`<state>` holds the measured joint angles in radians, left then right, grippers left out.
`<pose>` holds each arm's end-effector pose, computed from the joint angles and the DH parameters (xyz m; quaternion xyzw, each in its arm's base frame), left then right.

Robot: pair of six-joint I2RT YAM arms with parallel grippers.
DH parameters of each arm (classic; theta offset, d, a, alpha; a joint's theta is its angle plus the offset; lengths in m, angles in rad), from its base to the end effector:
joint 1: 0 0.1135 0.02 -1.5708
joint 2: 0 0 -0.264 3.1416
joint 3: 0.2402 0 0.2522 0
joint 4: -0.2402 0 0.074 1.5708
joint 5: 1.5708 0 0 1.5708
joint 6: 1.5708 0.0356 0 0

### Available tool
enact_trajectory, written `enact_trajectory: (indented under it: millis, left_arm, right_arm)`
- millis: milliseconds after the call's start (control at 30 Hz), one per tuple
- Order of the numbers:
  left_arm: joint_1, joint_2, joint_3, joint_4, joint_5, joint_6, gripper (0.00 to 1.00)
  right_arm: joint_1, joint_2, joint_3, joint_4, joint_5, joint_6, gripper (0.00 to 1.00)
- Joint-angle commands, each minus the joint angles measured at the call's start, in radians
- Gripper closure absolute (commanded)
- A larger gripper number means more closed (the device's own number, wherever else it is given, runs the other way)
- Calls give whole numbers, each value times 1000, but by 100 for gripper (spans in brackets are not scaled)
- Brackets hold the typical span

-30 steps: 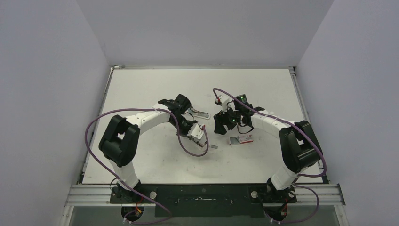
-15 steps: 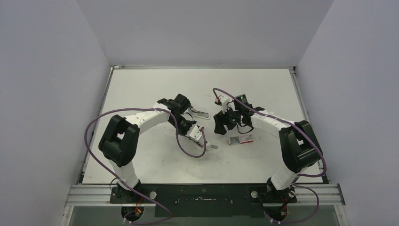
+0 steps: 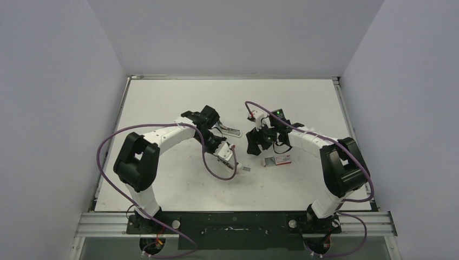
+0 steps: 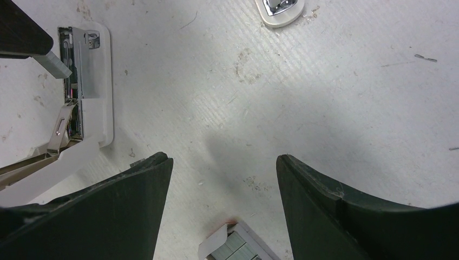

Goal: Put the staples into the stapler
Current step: Install the staple into the stapler.

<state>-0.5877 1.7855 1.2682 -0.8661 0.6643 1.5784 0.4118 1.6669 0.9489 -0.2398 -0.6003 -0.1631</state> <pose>0.2690 -0.2056 0.2022 0.8457 0.4141 -0.2436 0.2321 0.2932 0.1500 0.1758 -0.3438 0.8481 0.3155 0.2510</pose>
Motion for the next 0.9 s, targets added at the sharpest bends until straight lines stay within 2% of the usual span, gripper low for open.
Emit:
enact_trajectory:
  millis: [0,867]
  left_arm:
    - [-2,8,43,-43,9,29,100]
    - [-11,41,66,-69,17,30,100]
  right_arm:
    - [-8,-1,24,28,-23,-5,29]
    - [-12,-1,24,28,-28,-5,28]
